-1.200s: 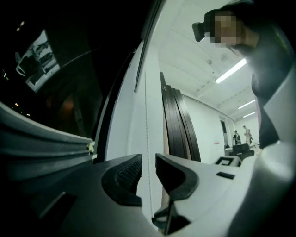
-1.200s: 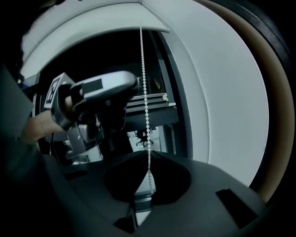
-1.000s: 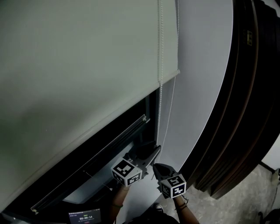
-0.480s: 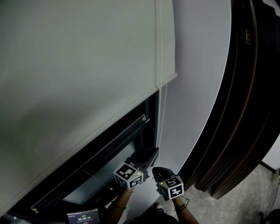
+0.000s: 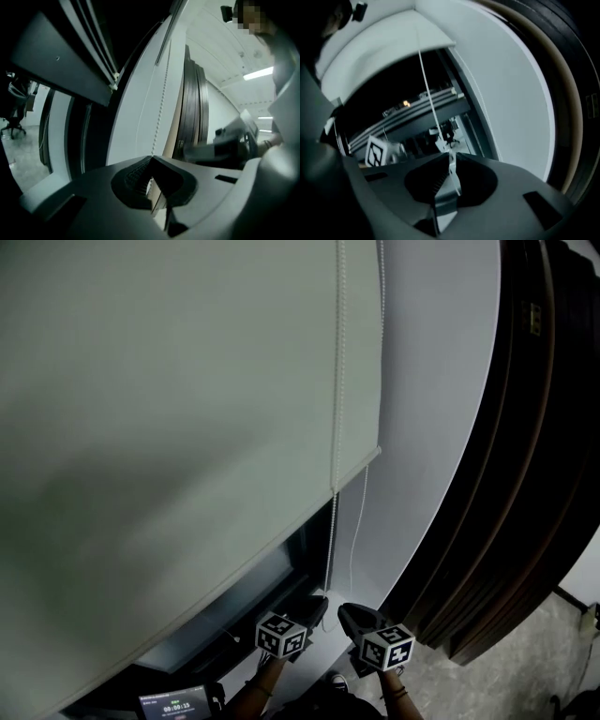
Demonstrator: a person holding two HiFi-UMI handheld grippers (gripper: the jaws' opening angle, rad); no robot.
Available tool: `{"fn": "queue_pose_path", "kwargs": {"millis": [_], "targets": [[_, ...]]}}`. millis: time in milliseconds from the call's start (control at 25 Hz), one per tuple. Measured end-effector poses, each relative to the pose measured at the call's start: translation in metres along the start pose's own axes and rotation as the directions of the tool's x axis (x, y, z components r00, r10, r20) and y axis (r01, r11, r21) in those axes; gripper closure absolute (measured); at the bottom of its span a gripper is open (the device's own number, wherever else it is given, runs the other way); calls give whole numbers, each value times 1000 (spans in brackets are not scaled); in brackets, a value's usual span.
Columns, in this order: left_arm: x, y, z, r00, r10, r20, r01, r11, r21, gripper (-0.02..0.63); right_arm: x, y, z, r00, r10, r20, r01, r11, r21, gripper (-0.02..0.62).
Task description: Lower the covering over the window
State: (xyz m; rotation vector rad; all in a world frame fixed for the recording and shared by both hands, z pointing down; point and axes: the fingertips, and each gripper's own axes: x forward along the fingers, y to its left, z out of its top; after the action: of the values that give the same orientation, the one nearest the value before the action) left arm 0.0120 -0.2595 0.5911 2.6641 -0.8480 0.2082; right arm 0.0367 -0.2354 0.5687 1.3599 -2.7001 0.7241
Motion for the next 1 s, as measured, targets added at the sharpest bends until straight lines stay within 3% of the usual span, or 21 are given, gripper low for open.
{"fn": "queue_pose_path", "kwargs": {"millis": [80, 200, 320, 480, 560, 600, 760, 880, 1000], "targets": [[-1, 1, -20, 999, -1, -39, 0, 1000, -25, 604, -7, 13, 44, 994, 52, 97, -52, 999, 0, 532], [-1, -4, -29, 999, -18, -48, 16, 999, -36, 604, -13, 48, 105, 974, 134, 185, -112, 986, -121, 492], [4, -9, -29, 997, -32, -67, 31, 999, -23, 604, -13, 72, 155, 958, 160, 236, -97, 961, -258, 488], [4, -15, -27, 997, -39, -61, 37, 999, -28, 603, 2, 80, 183, 951, 169, 260, -76, 940, -332, 489], [4, -17, -28, 998, -38, -59, 36, 999, -33, 604, 5, 79, 187, 952, 157, 262, -65, 942, -330, 494], [4, -17, -28, 998, -37, -58, 35, 999, -39, 604, 6, 79, 187, 952, 149, 269, -58, 946, -320, 570], [2, -12, -28, 996, -40, -74, 35, 997, -62, 603, 2, 75, 188, 939, 144, 313, -66, 966, -248, 578], [-3, -12, -23, 991, -33, -130, 35, 999, 13, 603, -6, 68, 189, 927, 139, 349, -72, 978, -198, 580], [-9, -22, -1, 996, -58, -66, 59, 998, 14, 601, -13, 63, 190, 918, 136, 372, -72, 981, -181, 580]]}}
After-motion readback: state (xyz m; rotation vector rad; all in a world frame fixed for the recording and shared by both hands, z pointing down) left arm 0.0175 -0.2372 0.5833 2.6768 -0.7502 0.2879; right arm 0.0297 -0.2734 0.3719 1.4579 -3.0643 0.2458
